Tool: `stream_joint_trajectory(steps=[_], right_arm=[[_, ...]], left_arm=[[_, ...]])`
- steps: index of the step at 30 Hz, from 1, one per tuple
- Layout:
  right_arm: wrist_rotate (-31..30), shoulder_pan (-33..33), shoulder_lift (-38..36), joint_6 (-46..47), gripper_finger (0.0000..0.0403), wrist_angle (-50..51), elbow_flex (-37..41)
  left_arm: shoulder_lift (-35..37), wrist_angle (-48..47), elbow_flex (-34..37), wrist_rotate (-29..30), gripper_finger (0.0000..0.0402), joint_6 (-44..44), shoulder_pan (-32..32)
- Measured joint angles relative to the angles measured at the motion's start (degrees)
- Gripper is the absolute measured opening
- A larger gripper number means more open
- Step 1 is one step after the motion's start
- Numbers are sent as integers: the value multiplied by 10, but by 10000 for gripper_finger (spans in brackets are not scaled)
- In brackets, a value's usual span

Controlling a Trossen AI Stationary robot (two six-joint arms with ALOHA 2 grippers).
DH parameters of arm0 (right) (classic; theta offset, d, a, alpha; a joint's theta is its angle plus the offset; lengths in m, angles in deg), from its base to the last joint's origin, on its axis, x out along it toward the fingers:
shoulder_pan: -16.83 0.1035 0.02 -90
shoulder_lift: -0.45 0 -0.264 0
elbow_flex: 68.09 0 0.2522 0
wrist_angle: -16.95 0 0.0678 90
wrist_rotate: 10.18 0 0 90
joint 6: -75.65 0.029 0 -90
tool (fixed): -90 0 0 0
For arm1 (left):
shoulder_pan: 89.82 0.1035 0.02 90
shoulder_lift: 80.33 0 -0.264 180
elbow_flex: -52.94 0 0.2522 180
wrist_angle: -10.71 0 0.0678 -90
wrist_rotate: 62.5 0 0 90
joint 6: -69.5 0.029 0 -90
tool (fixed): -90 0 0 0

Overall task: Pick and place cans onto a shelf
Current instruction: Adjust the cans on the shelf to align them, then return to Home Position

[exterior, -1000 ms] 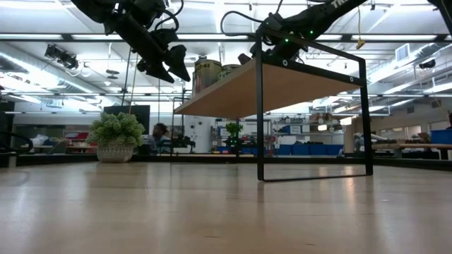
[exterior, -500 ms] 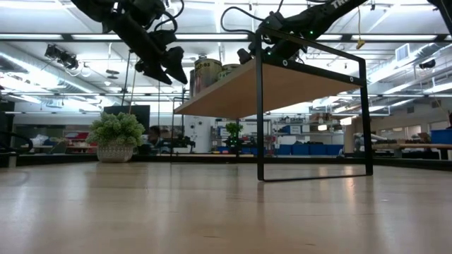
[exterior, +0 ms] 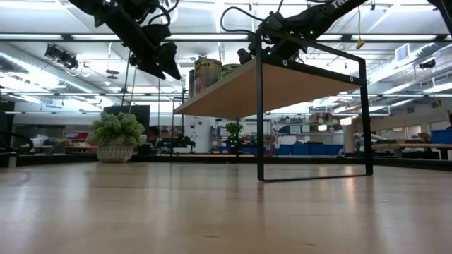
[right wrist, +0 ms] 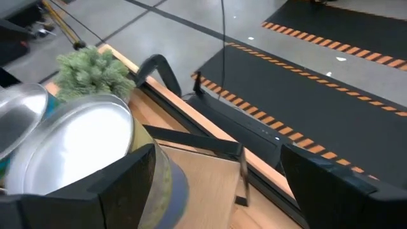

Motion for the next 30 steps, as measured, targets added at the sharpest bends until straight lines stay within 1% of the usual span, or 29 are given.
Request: stream_joint_trajectory(steps=[3, 6, 8, 10, 12, 15, 18, 21, 24, 27, 30], right_arm=[[-24, -1, -7, -1, 345, 24, 0], [-28, -5, -31, -12, 345, 42, 0], [-28, -5, -49, -26, 345, 63, 0], [-18, -5, -66, -43, 345, 91, 0], [6, -5, -84, -54, 345, 108, 0], [27, -5, -115, -59, 345, 122, 13], [12, -5, -149, -58, 345, 135, 49], [0, -6, -196, -47, 345, 132, 92], [0, -5, -240, -37, 345, 132, 131], [11, -1, -289, -24, 345, 117, 167], [31, -1, -338, 3, 345, 81, 210]], left_arm=[[6, -18, 0, -19, 389, -10, 0], [14, -53, 0, -38, 389, -47, 0], [26, -85, 0, -61, 389, -81, 0], [39, -102, 0, -87, 389, -97, 0], [54, -108, 0, -104, 389, -99, 0], [75, -110, 0, -106, 389, -99, 0], [95, -113, 6, -104, 389, -101, 0], [121, -117, 43, -104, 389, -123, -1], [157, -106, 93, -103, 389, -156, -13], [195, -89, 130, -104, 389, -185, -29], [231, -70, 158, -104, 389, -208, -40]])
